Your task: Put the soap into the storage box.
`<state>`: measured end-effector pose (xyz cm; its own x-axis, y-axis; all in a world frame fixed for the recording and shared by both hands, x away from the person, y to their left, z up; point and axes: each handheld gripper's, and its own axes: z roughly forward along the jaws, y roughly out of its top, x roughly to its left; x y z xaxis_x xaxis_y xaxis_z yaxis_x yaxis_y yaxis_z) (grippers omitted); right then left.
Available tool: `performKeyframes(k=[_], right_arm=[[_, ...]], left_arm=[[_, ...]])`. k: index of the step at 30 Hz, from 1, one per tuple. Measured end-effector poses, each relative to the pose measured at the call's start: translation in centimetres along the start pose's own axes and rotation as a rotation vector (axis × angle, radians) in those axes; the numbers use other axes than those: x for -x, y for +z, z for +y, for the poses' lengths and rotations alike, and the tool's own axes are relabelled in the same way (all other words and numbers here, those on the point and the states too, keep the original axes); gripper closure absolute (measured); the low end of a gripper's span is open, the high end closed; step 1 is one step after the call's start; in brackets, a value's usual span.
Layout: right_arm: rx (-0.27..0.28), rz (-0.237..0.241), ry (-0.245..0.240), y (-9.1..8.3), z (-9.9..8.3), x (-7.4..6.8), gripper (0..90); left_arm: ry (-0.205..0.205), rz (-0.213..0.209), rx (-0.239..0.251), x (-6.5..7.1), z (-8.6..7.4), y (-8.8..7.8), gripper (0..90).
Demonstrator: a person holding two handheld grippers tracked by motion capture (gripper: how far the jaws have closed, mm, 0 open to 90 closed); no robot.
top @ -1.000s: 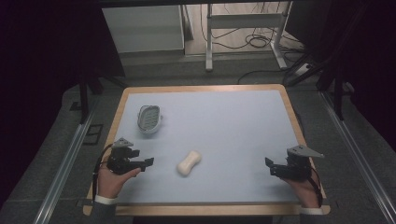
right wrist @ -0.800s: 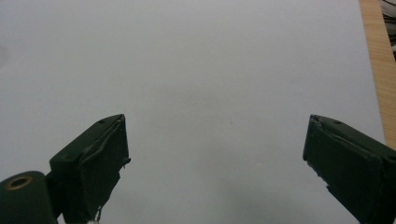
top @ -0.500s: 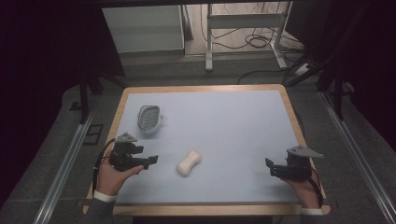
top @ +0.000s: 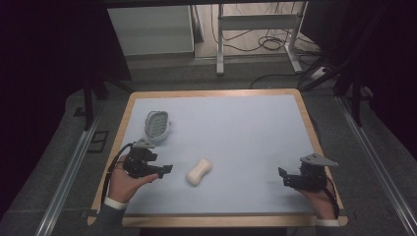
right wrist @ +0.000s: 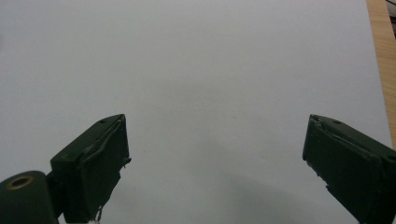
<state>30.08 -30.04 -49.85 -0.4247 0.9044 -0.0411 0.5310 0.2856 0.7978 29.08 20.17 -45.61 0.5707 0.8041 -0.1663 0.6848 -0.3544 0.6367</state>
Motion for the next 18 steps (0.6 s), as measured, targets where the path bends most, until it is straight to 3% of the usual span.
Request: performKeyframes(k=[18], right_arm=[[-0.008, 0.000, -0.012, 0.0, 0.0, -0.2, 7.0]], left_arm=[[0.045, -0.033, -0.031, 1.7, 1.5, 1.2, 23.5]])
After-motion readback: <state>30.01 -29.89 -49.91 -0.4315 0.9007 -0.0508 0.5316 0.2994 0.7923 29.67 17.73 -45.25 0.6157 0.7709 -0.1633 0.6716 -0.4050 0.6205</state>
